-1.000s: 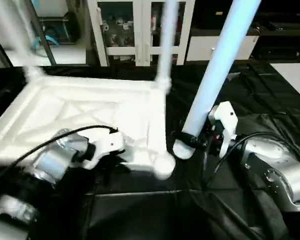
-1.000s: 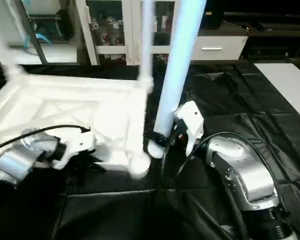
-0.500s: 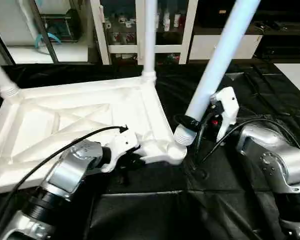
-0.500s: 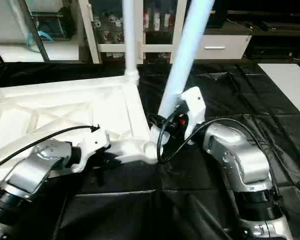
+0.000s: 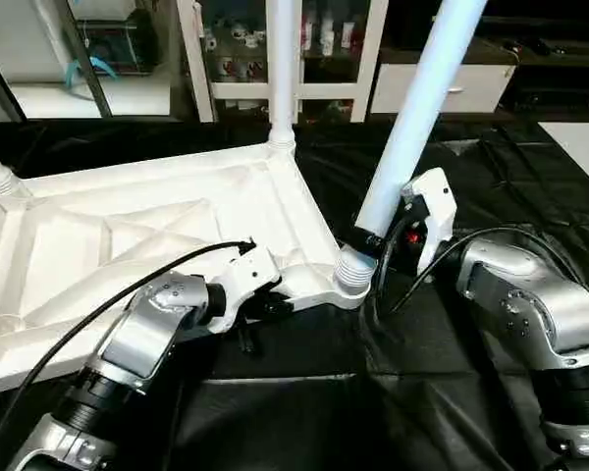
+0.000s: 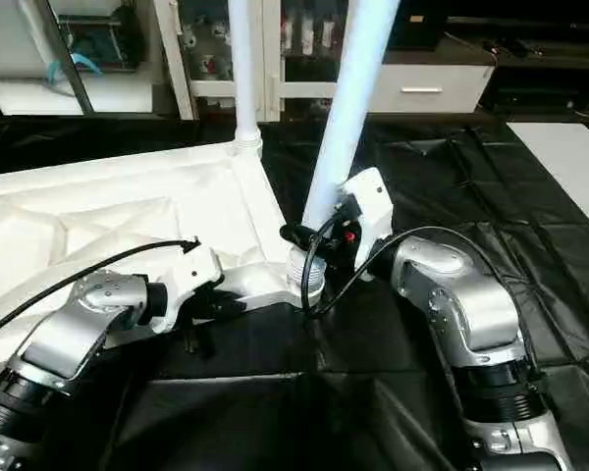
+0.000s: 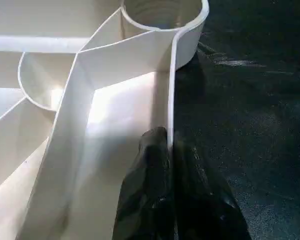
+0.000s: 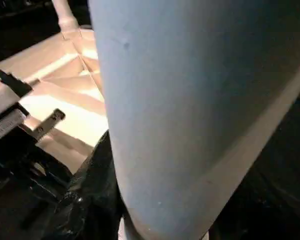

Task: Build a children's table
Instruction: Insert table leg to table base

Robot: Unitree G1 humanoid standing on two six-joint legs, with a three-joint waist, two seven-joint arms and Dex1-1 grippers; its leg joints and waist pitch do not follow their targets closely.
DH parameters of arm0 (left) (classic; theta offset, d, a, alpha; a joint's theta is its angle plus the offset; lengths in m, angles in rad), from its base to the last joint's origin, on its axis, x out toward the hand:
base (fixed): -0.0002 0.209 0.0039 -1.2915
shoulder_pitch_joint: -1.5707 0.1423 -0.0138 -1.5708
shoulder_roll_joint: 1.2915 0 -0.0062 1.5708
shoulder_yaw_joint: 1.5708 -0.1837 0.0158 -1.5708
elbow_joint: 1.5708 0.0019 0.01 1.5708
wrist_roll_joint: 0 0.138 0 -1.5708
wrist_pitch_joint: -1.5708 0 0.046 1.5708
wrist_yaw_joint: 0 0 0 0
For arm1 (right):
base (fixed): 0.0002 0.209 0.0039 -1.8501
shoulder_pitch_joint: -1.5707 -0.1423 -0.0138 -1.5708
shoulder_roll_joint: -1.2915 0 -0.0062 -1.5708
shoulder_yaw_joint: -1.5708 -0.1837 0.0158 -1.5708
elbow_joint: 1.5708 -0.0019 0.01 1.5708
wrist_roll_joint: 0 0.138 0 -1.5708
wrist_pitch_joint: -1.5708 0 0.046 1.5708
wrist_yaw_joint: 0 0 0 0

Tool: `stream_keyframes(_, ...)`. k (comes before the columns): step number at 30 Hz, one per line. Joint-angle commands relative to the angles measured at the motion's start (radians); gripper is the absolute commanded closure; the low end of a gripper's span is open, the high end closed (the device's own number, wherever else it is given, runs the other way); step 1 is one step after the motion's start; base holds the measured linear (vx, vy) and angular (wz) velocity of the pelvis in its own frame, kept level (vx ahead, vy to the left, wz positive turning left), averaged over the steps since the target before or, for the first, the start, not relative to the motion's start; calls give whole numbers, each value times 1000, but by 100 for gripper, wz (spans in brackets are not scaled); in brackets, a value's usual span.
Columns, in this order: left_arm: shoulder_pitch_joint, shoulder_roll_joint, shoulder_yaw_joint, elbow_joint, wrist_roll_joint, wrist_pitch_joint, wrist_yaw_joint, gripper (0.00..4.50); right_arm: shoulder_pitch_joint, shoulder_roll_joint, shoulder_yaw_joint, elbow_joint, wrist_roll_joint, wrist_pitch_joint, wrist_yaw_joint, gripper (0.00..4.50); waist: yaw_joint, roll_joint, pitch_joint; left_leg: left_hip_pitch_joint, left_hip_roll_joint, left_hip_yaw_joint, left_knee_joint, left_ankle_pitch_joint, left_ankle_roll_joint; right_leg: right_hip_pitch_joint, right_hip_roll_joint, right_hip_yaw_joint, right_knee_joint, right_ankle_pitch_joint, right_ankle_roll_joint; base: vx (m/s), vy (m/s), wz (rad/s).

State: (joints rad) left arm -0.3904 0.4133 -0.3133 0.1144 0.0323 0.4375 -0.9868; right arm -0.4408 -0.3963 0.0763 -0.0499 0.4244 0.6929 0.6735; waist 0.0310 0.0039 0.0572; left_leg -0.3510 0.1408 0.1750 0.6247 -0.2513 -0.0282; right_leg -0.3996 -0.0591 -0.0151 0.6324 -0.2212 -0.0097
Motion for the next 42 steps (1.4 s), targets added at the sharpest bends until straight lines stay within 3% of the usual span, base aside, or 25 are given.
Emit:
stream_keyframes(1,13,10,-13,34,-19,15,-17,450,-24,-2,10,13,-4,-19,23,264,8,-13,-71,-1,76,-29,-61,149,145,59,-87,40,-43,152,-318,0,0,0)
stream_keyframes(6,-2,9,-18,52,-19,9,-27,450,-35,-13,42,49,-19,-26,55,264,9,-15,-71,2,78,-27,-61,145,146,59,-87,40,-42,155,-329,0,0,0)
stream_keyframes(7,-6,10,-20,58,-17,0,-29,450,-38,-17,51,58,-23,-23,64,264,7,-20,-71,1,78,-26,-61,143,147,60,-87,40,-42,153,-331,0,0,0)
stream_keyframes(10,-13,10,-22,68,-15,-17,-33,450,-47,-25,68,81,-40,-22,79,264,9,-18,-69,1,78,-26,-61,127,140,60,-88,41,-45,125,-326,0,0,0)
stream_keyframes(22,-23,18,-30,88,-21,-32,-50,450,-107,-5,70,220,-81,-82,89,264,8,-24,-69,0,78,-25,-60,96,117,59,-88,41,-45,91,-325,0,0,0)
stream_keyframes(30,-28,20,-31,93,-25,-32,-55,450,-111,15,73,280,-73,-86,107,264,8,-21,-67,1,79,-26,-62,74,106,58,-88,41,-48,67,-324,0,0,0)
stream_keyframes(36,-29,22,-26,94,-27,-31,-51,450,-77,36,28,313,-64,-108,85,264,7,-26,-67,1,79,-25,-64,58,91,59,-88,42,-50,46,-318,0,0,0)
stream_keyframes(42,-29,19,-18,98,-28,-32,-40,450,-1,54,-25,267,-31,-135,61,264,10,-27,-66,1,80,-25,-64,65,100,57,-89,43,-50,67,-316,0,0,0)
